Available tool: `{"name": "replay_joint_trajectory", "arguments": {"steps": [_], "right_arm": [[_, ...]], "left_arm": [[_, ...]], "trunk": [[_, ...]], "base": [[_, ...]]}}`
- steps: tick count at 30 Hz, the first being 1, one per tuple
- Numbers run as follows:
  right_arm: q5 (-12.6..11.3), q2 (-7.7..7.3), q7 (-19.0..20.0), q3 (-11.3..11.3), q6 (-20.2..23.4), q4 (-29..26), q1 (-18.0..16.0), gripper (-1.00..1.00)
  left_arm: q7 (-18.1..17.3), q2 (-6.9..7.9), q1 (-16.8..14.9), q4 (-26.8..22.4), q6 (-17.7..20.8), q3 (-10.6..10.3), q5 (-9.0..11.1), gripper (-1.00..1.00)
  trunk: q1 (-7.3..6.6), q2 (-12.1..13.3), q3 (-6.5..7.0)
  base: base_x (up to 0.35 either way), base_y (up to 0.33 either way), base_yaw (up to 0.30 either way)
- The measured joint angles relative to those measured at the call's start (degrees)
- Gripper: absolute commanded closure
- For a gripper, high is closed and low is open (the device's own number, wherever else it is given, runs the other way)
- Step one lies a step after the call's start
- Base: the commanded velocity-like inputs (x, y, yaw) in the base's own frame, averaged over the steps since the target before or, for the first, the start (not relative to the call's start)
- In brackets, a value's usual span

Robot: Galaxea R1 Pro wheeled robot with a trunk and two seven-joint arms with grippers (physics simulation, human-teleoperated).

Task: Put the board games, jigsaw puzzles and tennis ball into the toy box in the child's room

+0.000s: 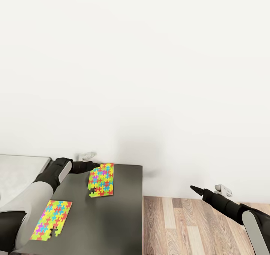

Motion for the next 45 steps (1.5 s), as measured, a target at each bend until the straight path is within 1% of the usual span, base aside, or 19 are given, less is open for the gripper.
{"name": "replay_joint_trajectory", "arguments": {"steps": [12, 36, 45], "right_arm": [[0.0, 0.0, 0.3, 0.0, -0.2, 0.0, 0.0, -1.0], [0.0, 0.02, 0.6, 0.0, -0.3, -0.3, 0.0, -1.0], [-0.1, 0.0, 0.6, -0.2, 0.1, -0.3, 0.0, -1.0]], "left_arm": [[-0.7, -0.04, 0.0, 0.0, 0.0, 0.0, 0.0, -1.0], [-0.7, 0.18, 0.0, 0.0, 0.0, 0.0, 0.0, -1.0], [-0.7, 0.18, 0.0, 0.0, 0.0, 0.0, 0.0, -1.0]], "trunk": [[0.0, 0.0, -1.0], [0.0, 0.0, -1.08], [0.0, 0.0, -1.57]], "base": [[0.0, 0.0, 0.0], [0.0, 0.0, 0.0], [0.0, 0.0, 0.0]]}}
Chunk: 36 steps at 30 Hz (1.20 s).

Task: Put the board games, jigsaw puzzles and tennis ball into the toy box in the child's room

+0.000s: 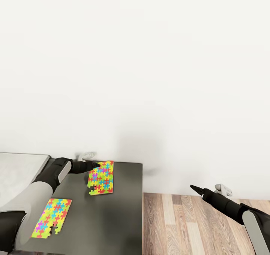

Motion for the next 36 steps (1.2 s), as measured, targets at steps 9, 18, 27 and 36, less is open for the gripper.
{"name": "replay_joint_trajectory", "arguments": {"steps": [9, 18, 27, 36], "right_arm": [[0.0, 0.0, 0.0, 0.0, 0.1, 0.0, 0.0, -1.0], [0.0, 0.0, 0.0, 0.0, -0.1, -0.1, 0.0, -1.0], [0.0, 0.0, 0.0, 0.0, -0.1, -0.2, 0.0, -1.0], [0.0, 0.0, 0.0, -0.1, -0.2, -0.2, 0.0, -1.0]], "left_arm": [[0.0, -0.11, 0.0, 0.0, 0.0, 0.0, 0.0, -1.0], [0.0, -0.25, 0.0, 0.0, 0.0, 0.0, 0.0, -1.0], [0.0, -0.27, -0.1, 0.0, -0.2, 0.1, -0.3, -1.0], [-0.5, -0.25, -0.1, 0.1, -1.1, -1.9, -0.9, -1.0]], "trunk": [[0.0, 0.0, -0.71], [-0.01, 0.0, -1.35], [-0.01, 0.0, -1.41], [-0.03, -0.1, -1.41]], "base": [[0.0, 0.0, 0.0], [0.0, 0.0, 0.0], [0.0, -0.1, 0.0], [0.0, -0.099, 0.0]]}}
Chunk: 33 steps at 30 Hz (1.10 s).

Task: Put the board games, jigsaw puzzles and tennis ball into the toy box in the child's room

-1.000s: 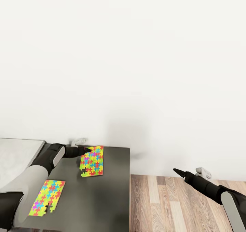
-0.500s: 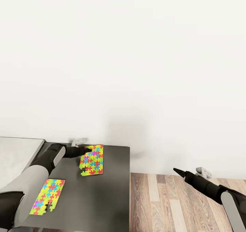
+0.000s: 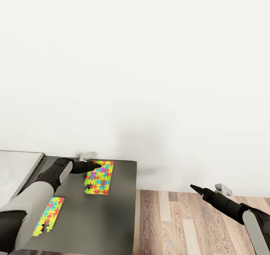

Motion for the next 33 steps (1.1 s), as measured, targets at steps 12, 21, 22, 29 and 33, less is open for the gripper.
{"name": "replay_joint_trajectory", "arguments": {"steps": [12, 21, 22, 29, 33], "right_arm": [[-0.1, 0.0, 0.0, 0.0, 0.0, 0.1, 0.0, -1.0], [-0.2, 0.0, 0.1, 0.0, 0.0, 0.2, 0.0, -1.0], [-0.2, 0.0, 0.1, 0.0, 0.0, 0.2, 0.0, -1.0], [-0.4, 0.0, 0.1, 0.0, 0.1, 0.2, 0.0, -1.0], [-0.5, 0.0, 0.1, -0.1, 0.1, 0.1, 0.0, -1.0]], "left_arm": [[-1.0, -0.04, 0.2, 0.0, -2.5, -0.1, 0.8, -1.0], [-2.1, -0.04, 0.2, 0.0, -2.4, -0.1, 0.7, -1.0], [-2.1, -0.04, 0.2, 0.0, -2.4, -0.1, 0.7, -1.0], [-2.2, -0.13, 0.2, 0.0, -2.2, -0.5, 0.7, -1.0], [-2.2, -0.19, 0.2, 0.0, -2.2, -0.7, 0.7, -1.0]], "trunk": [[0.04, 0.0, -0.01], [0.05, 0.0, -0.01], [0.04, 0.0, -0.01], [0.04, 0.1, -0.01], [0.04, 0.1, -0.01]], "base": [[-0.036, -0.145, 0.0], [-0.113, -0.056, 0.0], [-0.069, -0.03, 0.0], [-0.077, -0.121, 0.0], [-0.076, -0.167, 0.0]]}}
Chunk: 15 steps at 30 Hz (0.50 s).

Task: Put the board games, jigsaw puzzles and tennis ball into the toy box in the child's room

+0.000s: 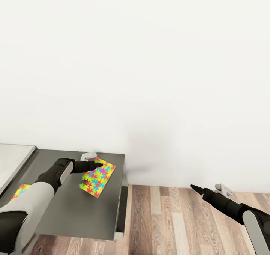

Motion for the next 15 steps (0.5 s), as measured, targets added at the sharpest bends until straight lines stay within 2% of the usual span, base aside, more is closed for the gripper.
{"name": "replay_joint_trajectory", "arguments": {"steps": [9, 15], "right_arm": [[-0.1, 0.0, 0.0, 0.0, 0.0, 0.1, 0.0, -1.0], [-0.2, 0.0, 0.0, 0.0, 0.0, 0.1, 0.0, -1.0]], "left_arm": [[0.0, -0.03, 0.0, 0.0, 0.1, 0.0, 0.1, -1.0], [0.0, 0.02, 0.0, 0.0, 0.1, 0.0, 0.1, -1.0]], "trunk": [[0.0, 0.0, 0.0], [0.01, 0.0, 0.0]], "base": [[-0.066, -0.146, 0.0], [-0.089, -0.022, 0.0]]}}
